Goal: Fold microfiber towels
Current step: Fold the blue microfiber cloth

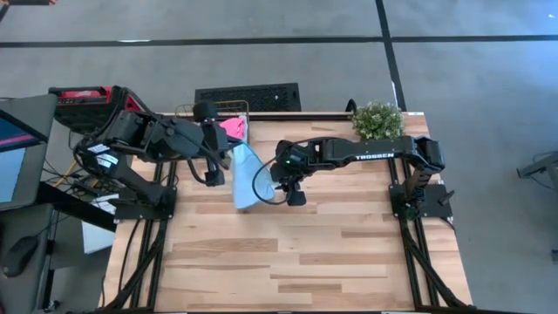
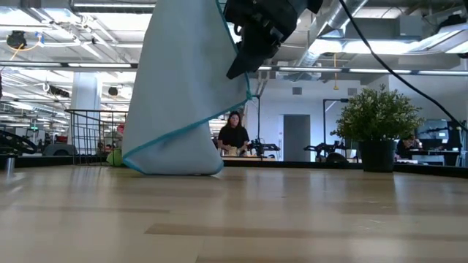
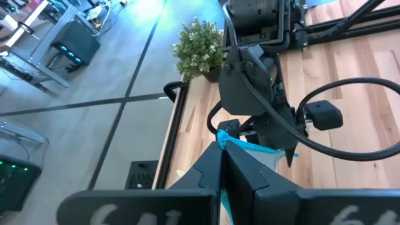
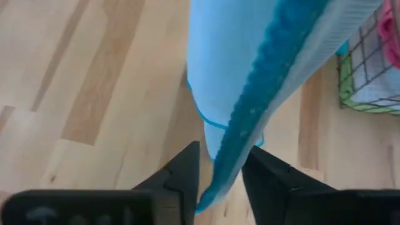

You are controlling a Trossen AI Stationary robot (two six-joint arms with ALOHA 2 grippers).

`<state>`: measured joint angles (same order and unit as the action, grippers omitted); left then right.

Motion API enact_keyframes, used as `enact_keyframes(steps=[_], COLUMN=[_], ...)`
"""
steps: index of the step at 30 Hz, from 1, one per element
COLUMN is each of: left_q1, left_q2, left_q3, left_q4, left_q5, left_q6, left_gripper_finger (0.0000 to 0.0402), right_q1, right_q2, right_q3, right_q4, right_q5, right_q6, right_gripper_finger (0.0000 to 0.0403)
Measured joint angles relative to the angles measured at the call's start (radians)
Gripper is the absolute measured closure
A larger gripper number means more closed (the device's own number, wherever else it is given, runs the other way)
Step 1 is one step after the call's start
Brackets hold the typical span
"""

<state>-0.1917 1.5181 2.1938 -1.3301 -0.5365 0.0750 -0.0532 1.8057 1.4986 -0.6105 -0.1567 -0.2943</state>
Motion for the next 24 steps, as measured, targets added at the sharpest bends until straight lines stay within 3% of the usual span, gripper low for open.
enact_keyframes(steps=[8, 13, 19, 24], left_q1=[0.0, 0.0, 0.001, 0.024], left_q2=[0.0, 0.0, 0.006, 0.06], left_q3=[0.004, 0.004, -0.037, -0.095], left_q4=[-0.031, -0.09, -0.2, -0.186], left_q5=[-0.001, -0.002, -0.003, -0.003], left_q6=[-0.008, -0.087, -0.248, -0.253], left_gripper_finger=[0.0401, 0.0401, 0.0401, 0.0401], right_q1=[0.014, 0.014, 0.028, 0.028], right_q2=[0.0, -0.049, -0.19, -0.318], right_q3=[0.0, -0.001, -0.001, 0.0], right_q4=[-0.055, -0.112, -0.267, -0.395], right_q5=[0.028, 0.059, 0.217, 0.339], right_q6=[0.031, 0.082, 0.154, 0.263], right_gripper_finger=[0.039, 0.039, 0.0395, 0.0397])
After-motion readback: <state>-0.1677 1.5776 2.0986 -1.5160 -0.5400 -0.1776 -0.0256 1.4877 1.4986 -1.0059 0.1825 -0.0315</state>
